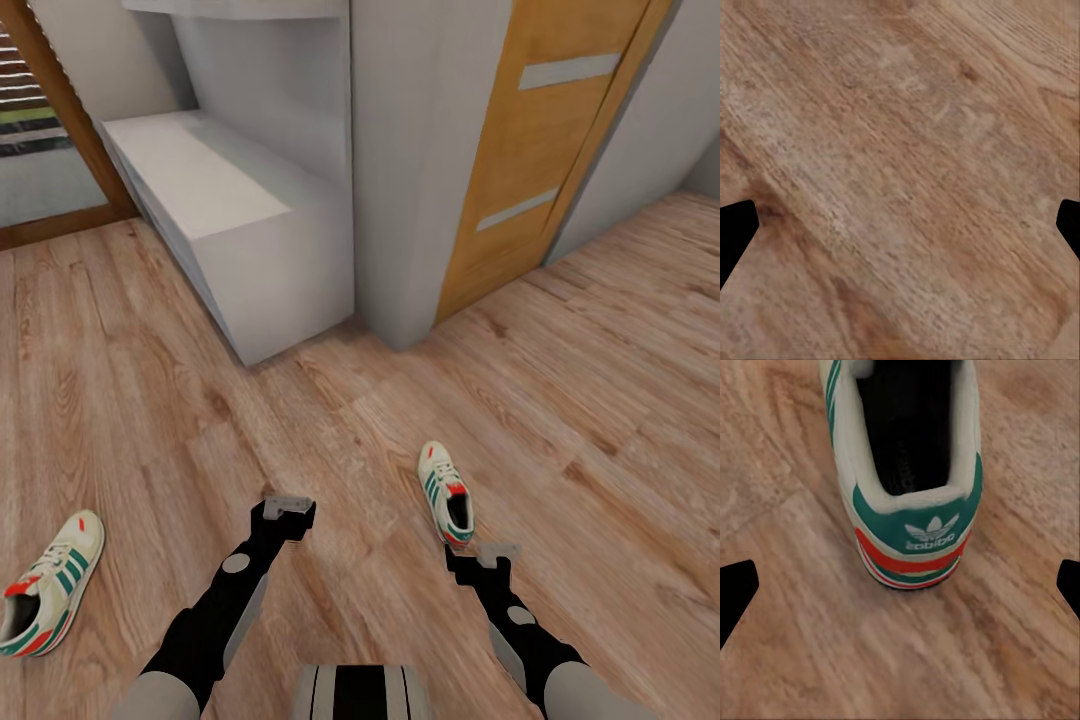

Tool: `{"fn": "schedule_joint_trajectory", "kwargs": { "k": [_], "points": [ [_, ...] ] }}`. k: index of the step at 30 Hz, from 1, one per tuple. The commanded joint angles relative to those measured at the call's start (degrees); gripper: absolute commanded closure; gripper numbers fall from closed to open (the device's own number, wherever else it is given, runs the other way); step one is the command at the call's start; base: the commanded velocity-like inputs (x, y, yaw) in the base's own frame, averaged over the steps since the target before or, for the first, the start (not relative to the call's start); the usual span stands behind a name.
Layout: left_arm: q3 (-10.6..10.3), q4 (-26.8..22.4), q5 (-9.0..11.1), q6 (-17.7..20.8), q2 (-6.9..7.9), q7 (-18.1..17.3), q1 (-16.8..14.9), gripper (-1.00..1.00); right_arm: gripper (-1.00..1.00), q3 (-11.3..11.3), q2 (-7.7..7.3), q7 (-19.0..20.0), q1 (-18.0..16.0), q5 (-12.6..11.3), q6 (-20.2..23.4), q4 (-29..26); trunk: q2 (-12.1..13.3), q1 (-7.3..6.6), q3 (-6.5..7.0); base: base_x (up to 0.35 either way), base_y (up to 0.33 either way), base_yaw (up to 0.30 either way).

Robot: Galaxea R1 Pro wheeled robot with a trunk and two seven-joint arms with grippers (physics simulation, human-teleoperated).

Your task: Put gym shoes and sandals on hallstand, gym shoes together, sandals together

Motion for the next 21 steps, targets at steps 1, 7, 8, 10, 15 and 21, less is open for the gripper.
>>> {"fn": "schedule_joint_trajectory", "kwargs": {
  "k": [1, 7, 8, 10, 15, 21],
  "points": [
    [-0.01, -0.08, 0.0, 0.3, 0.02, -0.02, -0.01, -1.0, -1.0, -0.18, 0.01, 0.08, -0.03, -0.03, -0.2, 0.05, -0.01, 0.02, -0.04, 0.309, 0.079, 0.0],
    [-0.05, -0.08, 0.0, 0.31, 0.0, -0.02, -0.01, -1.0, -1.0, -0.18, 0.01, 0.08, -0.03, -0.04, -0.23, 0.05, -0.01, 0.02, -0.04, 0.305, 0.071, 0.0],
    [-0.04, -0.08, 0.0, 0.31, 0.01, -0.02, -0.01, -1.0, -1.0, -0.18, 0.01, 0.08, -0.03, -0.04, -0.22, 0.05, -0.01, 0.02, -0.04, 0.199, 0.028, 0.0],
    [-0.04, -0.08, 0.0, 0.31, 0.03, -0.02, -0.01, -1.0, -1.0, -0.18, 0.01, 0.08, -0.03, -0.03, -0.23, 0.05, -0.01, 0.02, -0.04, 0.13, 0.018, 0.0],
    [-0.04, -0.08, 0.0, 0.31, 0.01, -0.02, -0.01, -1.0, -1.0, -0.18, 0.01, 0.08, -0.03, -0.04, -0.2, 0.05, -0.01, 0.02, -0.04, 0.132, 0.005, 0.0],
    [-0.07, -0.08, 0.0, 0.31, -0.01, -0.02, -0.01, -1.0, -1.0, -0.18, 0.0, 0.08, -0.03, -0.04, -0.2, 0.01, -0.01, 0.02, -0.04, 0.028, 0.0, 0.0]
  ]
}}
